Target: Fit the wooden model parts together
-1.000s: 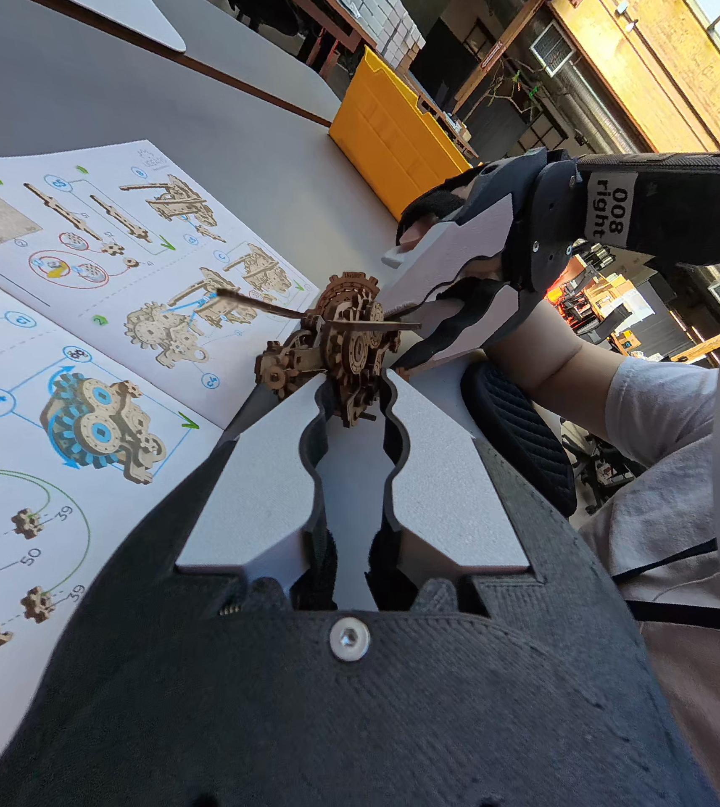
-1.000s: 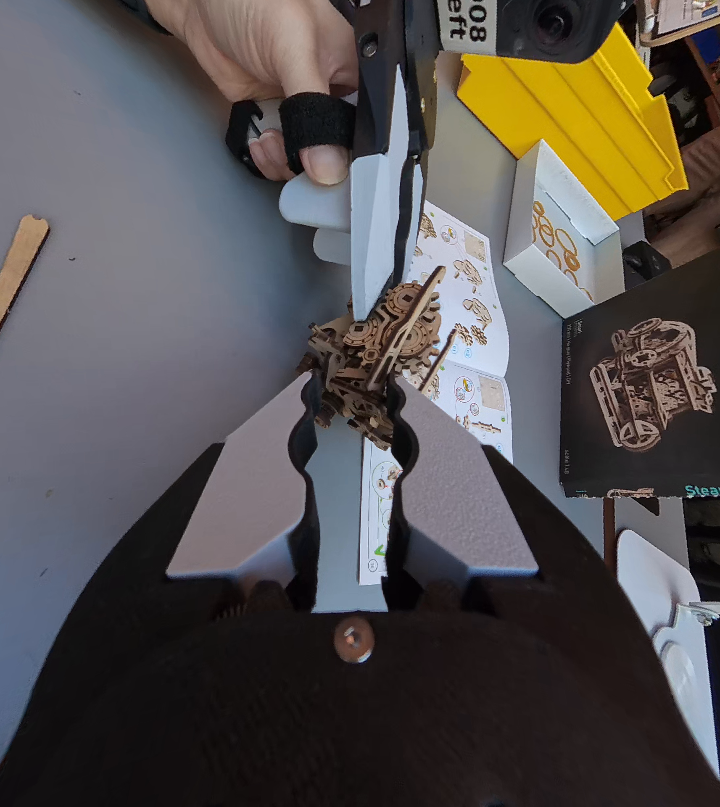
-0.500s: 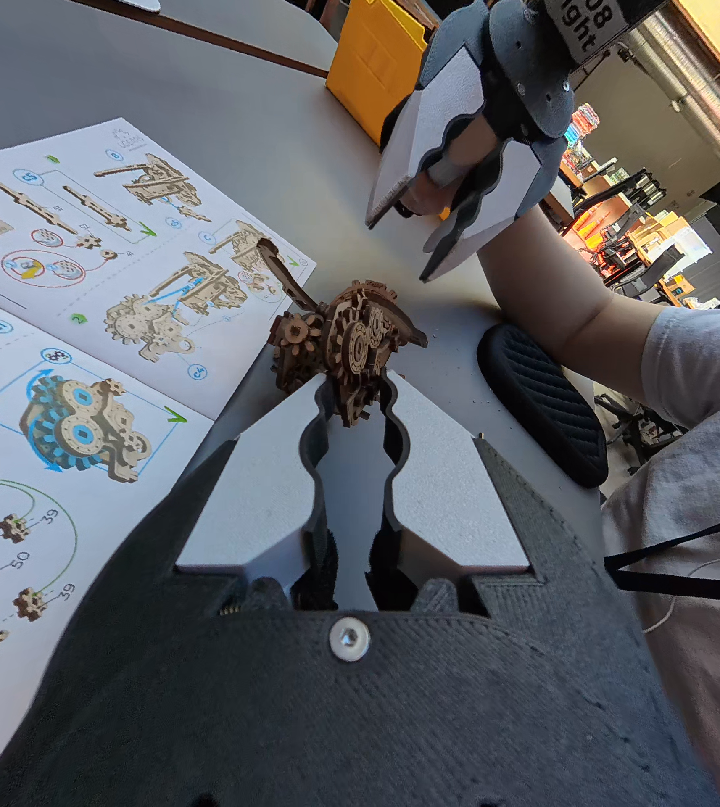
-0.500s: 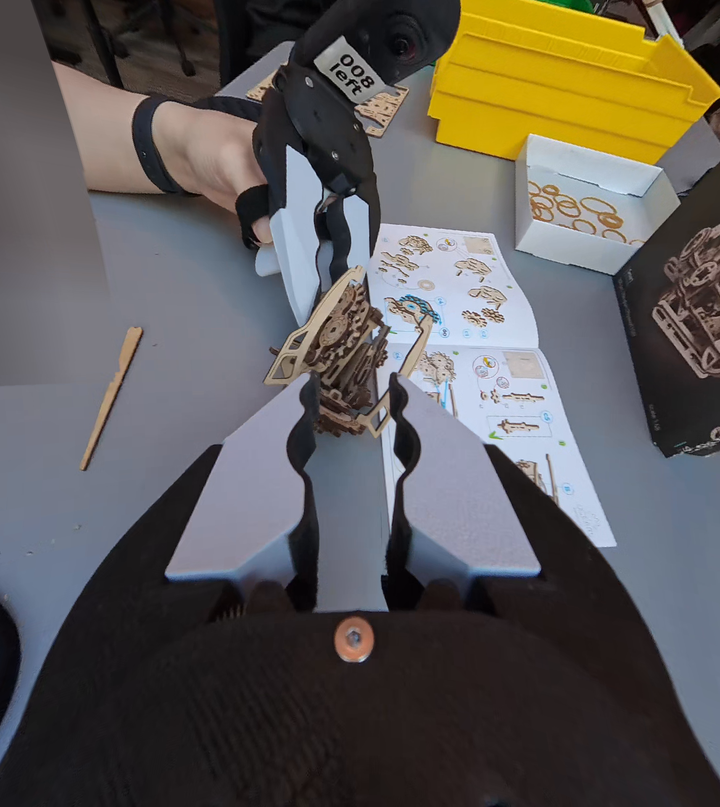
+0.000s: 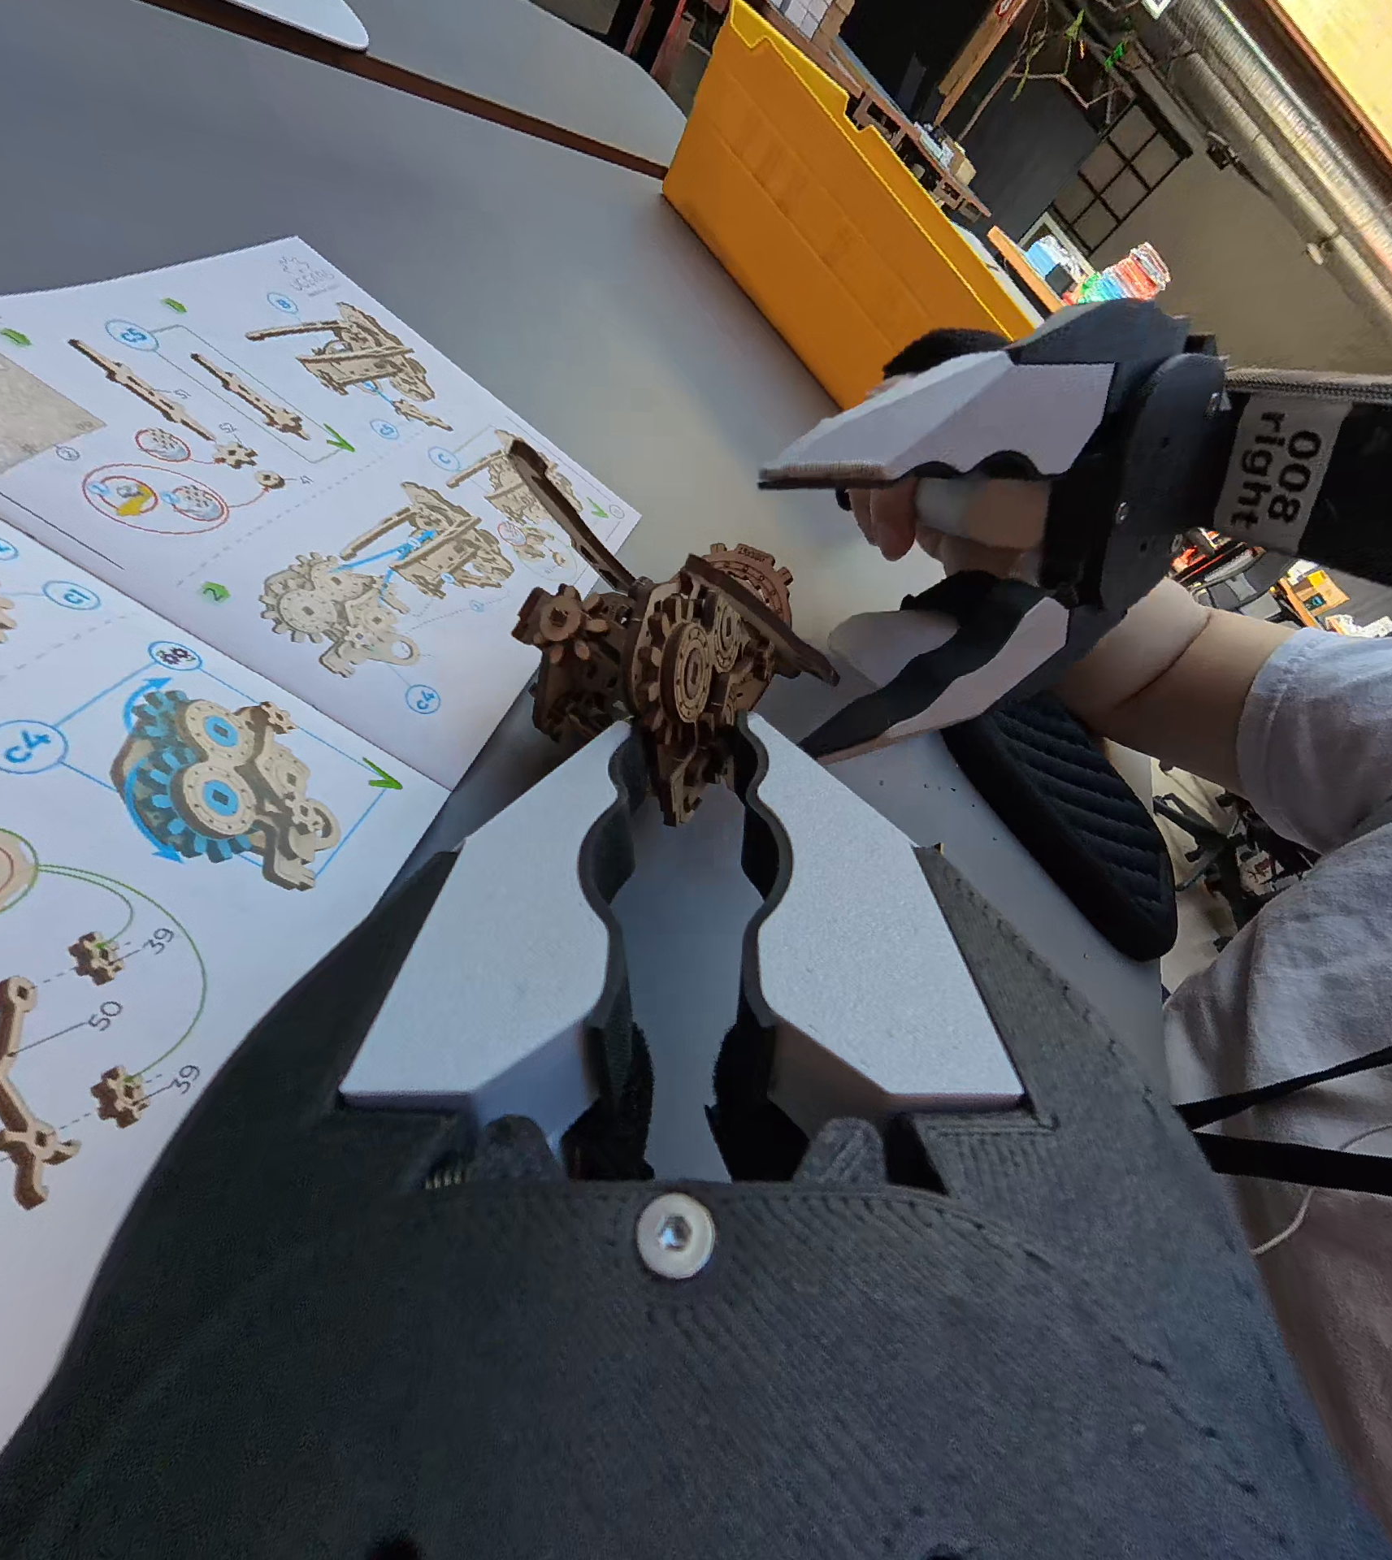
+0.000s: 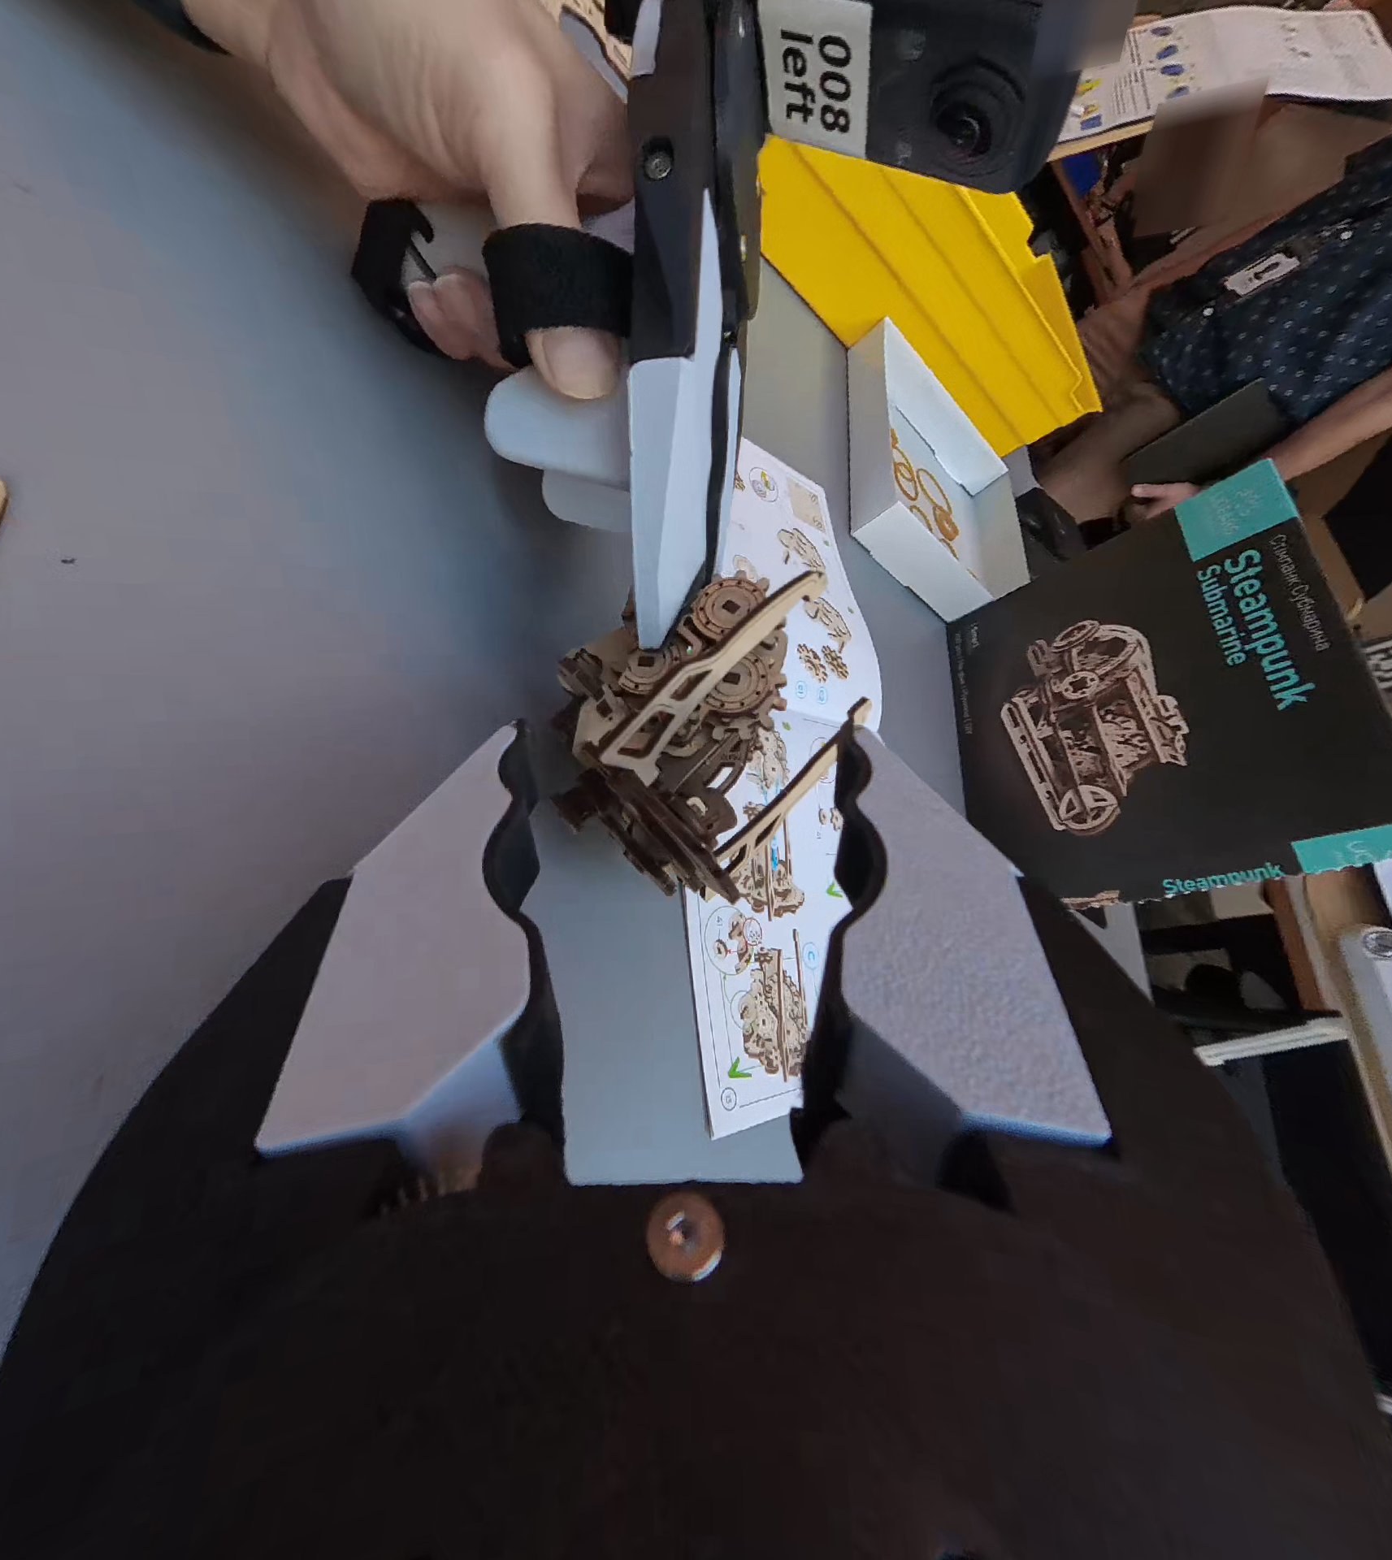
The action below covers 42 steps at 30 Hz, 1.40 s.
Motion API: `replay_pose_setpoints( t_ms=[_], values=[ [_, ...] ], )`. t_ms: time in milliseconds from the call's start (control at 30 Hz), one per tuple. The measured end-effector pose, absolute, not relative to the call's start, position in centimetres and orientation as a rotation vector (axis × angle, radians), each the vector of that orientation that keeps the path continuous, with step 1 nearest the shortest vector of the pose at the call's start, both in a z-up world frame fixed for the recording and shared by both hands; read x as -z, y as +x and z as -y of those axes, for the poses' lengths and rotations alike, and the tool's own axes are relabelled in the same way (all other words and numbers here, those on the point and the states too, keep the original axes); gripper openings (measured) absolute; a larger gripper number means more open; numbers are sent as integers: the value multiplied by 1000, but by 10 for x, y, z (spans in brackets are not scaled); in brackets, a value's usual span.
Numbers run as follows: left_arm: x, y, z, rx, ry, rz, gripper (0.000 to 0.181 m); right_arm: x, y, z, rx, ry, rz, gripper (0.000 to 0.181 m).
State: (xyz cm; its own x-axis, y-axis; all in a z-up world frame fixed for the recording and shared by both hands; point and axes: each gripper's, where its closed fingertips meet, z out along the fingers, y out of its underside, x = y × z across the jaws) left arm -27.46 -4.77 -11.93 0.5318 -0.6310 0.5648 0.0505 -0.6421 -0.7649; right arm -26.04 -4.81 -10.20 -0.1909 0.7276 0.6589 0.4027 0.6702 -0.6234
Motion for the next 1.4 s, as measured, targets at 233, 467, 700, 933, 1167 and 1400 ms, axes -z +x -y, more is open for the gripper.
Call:
replay_pose_setpoints(
  t_ms=[233, 467, 700, 933, 1167, 1400],
  values=[
    [120, -277, 45, 1130, -2017, -450, 18, 115, -270, 41, -239, -1001, 1796, 51],
    [120, -277, 45, 1124, -2016, -446, 18, 132, -270, 36, -201, -1056, 1838, 53],
    [118, -277, 44, 1101, -2004, -453, 18, 117, -265, 27, -244, -1036, 1792, 52],
    [120, -278, 46, 1091, -2018, -449, 19, 115, -268, 29, -210, -946, 1806, 51],
    [121, -280, 48, 1049, -2067, -518, 19, 113, -272, 28, -192, -851, 1843, 56],
    [123, -280, 48, 1102, -2070, -491, 19, 112, -279, 33, -183, -678, 1940, 63]
  ],
)
